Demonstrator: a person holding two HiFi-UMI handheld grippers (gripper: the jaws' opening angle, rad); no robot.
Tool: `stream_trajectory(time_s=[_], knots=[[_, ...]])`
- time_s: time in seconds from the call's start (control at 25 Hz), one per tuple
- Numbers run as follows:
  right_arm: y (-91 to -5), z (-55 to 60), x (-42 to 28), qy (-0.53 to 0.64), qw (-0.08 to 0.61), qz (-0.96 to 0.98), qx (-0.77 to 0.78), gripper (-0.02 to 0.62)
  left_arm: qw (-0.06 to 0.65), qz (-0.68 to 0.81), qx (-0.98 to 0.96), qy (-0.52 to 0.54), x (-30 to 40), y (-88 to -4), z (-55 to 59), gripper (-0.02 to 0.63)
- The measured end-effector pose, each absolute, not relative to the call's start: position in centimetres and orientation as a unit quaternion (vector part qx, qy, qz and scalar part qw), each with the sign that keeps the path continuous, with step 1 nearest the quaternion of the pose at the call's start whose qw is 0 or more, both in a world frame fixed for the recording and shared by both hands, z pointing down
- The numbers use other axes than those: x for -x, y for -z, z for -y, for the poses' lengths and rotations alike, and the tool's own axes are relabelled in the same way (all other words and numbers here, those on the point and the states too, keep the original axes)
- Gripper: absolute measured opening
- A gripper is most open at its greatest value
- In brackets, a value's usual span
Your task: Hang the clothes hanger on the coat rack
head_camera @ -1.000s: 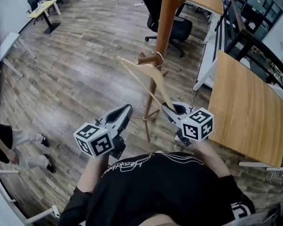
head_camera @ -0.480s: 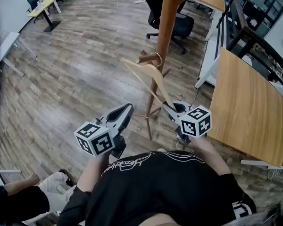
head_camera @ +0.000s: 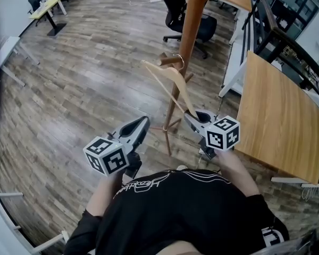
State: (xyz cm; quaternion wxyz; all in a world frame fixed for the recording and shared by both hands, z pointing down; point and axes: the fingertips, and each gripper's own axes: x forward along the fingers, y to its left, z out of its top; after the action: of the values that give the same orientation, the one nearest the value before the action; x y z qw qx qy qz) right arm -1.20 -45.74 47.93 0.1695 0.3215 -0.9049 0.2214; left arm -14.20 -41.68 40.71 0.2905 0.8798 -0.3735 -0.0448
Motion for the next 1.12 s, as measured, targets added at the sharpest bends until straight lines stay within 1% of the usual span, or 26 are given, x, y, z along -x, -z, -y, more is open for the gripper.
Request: stream_trajectory(time_s=[0.12, 0.24, 0.28, 0.48, 0.56, 0.68, 0.76, 0.8, 0.88, 0.92, 1.0, 1.12], knots=[[-47.6, 45.1, 1.0, -0.221, 0.156, 0.904, -0.330, 0.061, 0.292, 0.371, -0.880, 0.044, 14.5, -41.0, 41.1, 0.008], [-47.1, 44.3, 0.2, -0.210, 0.143, 0.898, -0.359, 0.191, 0.292, 0.369, -0.881, 0.044, 14.9, -41.4, 40.2, 0.008], [-46.8, 44.1, -0.4, -0.205, 0.137, 0.894, -0.374, 0.209, 0.292, 0.368, -0.881, 0.045, 15.0, -41.5, 40.0, 0.008], [-43.9, 42.8, -4.6, -0.182, 0.099, 0.865, -0.457, 0.219, 0.285, 0.353, -0.890, 0.049, 14.4, -41.2, 39.1, 0.008], [-42.5, 41.6, -5.5, -0.186, 0.078, 0.863, -0.464, 0.219, 0.278, 0.345, -0.895, 0.051, 14.0, -40.6, 38.5, 0.008], [-40.3, 39.1, -4.9, -0.186, 0.056, 0.880, -0.434, 0.218, 0.266, 0.337, -0.901, 0.056, 13.3, -39.4, 37.2, 0.008], [-39.2, 37.4, -3.9, -0.173, 0.055, 0.893, -0.411, 0.215, 0.262, 0.334, -0.904, 0.053, 12.9, -39.0, 36.5, 0.008], [-38.7, 36.6, -3.5, -0.165, 0.055, 0.899, -0.402, 0.193, 0.263, 0.333, -0.904, 0.051, 12.6, -39.1, 36.0, 0.008], [-38.2, 34.8, -3.3, -0.154, 0.054, 0.906, -0.391, 0.095, 0.269, 0.331, -0.903, 0.047, 11.8, -39.2, 34.8, 0.008], [-38.1, 33.7, -3.4, -0.154, 0.052, 0.909, -0.384, 0.070, 0.271, 0.329, -0.903, 0.046, 11.2, -39.3, 34.1, 0.008], [-38.1, 31.4, -3.6, -0.161, 0.052, 0.916, -0.363, 0.053, 0.272, 0.324, -0.905, 0.042, 9.7, -39.1, 32.4, 0.008], [-38.5, 27.4, -4.0, -0.171, 0.056, 0.927, -0.328, 0.048, 0.270, 0.315, -0.909, 0.037, 7.1, -38.9, 29.4, 0.008]])
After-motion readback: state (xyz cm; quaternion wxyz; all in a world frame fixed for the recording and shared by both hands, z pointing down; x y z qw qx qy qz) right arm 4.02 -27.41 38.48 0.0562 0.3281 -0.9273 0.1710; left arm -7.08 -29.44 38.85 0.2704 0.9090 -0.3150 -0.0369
